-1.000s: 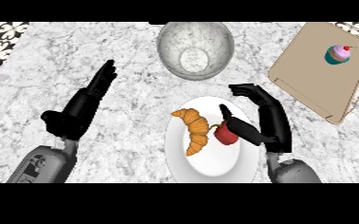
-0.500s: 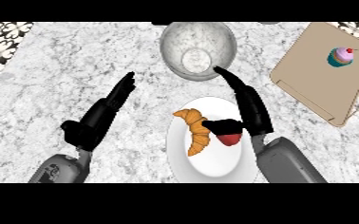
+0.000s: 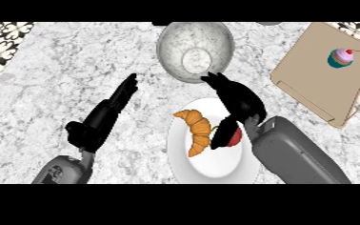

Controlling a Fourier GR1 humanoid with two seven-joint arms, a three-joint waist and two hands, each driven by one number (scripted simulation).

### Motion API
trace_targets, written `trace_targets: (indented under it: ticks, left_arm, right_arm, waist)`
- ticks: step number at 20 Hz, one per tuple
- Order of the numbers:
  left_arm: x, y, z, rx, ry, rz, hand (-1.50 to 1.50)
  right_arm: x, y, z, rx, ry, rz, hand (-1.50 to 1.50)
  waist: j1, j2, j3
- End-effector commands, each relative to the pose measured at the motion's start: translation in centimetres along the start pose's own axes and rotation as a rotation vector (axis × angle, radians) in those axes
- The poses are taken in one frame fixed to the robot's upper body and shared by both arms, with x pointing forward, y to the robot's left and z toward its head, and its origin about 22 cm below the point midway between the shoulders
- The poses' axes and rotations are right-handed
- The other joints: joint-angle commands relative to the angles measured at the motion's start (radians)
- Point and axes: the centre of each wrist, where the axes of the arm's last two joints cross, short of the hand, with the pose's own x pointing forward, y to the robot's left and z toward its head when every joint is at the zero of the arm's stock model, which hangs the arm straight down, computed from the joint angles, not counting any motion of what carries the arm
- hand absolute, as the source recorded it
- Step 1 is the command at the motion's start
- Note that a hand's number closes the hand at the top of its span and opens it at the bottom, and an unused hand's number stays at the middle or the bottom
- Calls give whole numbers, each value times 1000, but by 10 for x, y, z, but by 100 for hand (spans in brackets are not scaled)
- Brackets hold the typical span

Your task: Pick the croissant from the plate and place it in the bowl

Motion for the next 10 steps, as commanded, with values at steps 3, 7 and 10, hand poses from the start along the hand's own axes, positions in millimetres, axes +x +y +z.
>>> trace_targets:
  ticks: [3, 7, 10]
  left_arm:
    - [-4, 4, 1, -2, 7, 4, 0]
    - [3, 1, 4, 20, -6, 7, 0]
    - [4, -2, -9, 22, -2, 4, 0]
  right_arm:
    - [54, -20, 18, 217, 98, 79, -150]
    - [61, -22, 1, 256, 157, 69, -150]
    - [65, -22, 7, 264, 161, 78, -150]
  waist:
    - [-14, 4, 4]
    - [-4, 8, 5]
    - [-12, 8, 5]
